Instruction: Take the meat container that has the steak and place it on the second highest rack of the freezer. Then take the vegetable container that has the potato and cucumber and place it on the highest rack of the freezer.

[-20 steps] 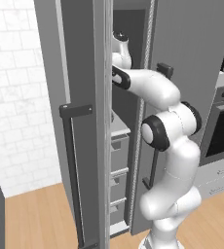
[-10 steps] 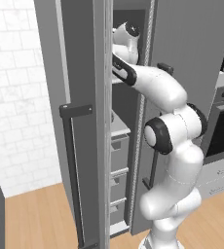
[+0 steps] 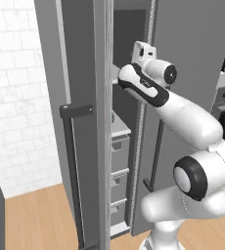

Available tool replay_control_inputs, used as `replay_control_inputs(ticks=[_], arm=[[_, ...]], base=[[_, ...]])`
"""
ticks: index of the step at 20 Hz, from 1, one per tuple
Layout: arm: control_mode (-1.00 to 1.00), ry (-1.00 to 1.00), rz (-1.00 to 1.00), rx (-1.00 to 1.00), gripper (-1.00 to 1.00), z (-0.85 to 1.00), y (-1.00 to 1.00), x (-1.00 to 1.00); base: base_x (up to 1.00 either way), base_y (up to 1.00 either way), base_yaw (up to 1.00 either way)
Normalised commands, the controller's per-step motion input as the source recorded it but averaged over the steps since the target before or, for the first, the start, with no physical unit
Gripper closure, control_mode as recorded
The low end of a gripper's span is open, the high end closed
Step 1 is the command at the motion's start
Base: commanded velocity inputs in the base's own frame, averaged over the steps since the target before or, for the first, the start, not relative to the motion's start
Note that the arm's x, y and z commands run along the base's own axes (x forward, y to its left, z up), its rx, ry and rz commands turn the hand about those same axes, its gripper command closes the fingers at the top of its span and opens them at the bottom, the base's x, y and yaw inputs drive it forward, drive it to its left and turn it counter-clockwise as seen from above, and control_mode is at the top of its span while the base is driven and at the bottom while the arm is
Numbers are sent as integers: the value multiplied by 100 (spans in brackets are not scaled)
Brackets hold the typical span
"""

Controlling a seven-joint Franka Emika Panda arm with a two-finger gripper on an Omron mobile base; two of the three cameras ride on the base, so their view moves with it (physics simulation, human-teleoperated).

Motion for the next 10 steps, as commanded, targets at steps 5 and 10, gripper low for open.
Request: replay_control_inputs(ticks=[5, 10], arm=[[-100, -29, -20, -14, -100, 0, -75, -100], [-100, -19, -20, -24, -100, 0, -89, -100]], base=[[0, 0, 0], [0, 0, 0]])
